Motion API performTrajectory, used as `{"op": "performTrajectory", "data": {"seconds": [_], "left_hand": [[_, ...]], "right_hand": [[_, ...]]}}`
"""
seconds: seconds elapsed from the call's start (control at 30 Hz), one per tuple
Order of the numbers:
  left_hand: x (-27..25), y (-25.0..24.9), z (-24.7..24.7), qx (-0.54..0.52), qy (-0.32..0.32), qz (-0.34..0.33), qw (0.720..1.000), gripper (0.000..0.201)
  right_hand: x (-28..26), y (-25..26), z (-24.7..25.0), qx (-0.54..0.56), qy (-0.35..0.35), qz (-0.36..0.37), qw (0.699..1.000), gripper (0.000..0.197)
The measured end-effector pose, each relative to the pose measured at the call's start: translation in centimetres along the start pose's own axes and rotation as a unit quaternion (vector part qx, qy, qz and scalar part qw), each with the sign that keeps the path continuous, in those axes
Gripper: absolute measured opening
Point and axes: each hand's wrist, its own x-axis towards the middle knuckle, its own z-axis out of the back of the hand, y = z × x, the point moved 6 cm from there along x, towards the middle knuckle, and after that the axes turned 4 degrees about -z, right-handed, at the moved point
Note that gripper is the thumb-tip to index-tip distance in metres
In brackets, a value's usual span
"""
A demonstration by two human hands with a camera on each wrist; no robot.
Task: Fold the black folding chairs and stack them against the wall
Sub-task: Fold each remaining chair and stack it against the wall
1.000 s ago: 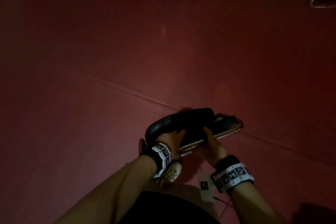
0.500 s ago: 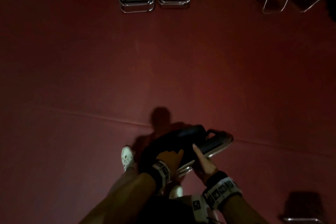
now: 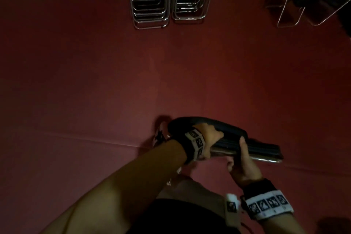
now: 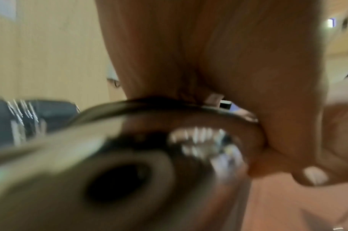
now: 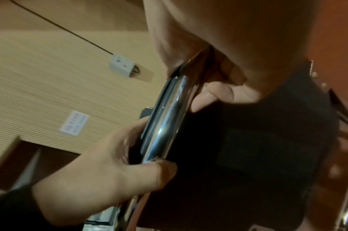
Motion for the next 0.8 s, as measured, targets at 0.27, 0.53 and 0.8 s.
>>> {"op": "performTrajectory", "data": {"seconds": [0.27,0.53,0.8], "left_hand": [[-0.7,8.8,8.0,0.029,-0.076,0.059,0.995,0.070],[4.7,21.5,12.5,-0.067,-0.054,0.105,0.991,0.069],[14.7,33.0,20.3,-0.107,-0.010,0.147,0.983,0.087]], "right_hand": [[4.3,9.1,-8.6,-0.032,0.051,0.069,0.996,0.093],[13.3,18.2,-16.6,-0.106,0.084,0.033,0.990,0.082],[24.2,30.4,-21.1,-0.159,0.051,-0.022,0.986,0.073]]}}
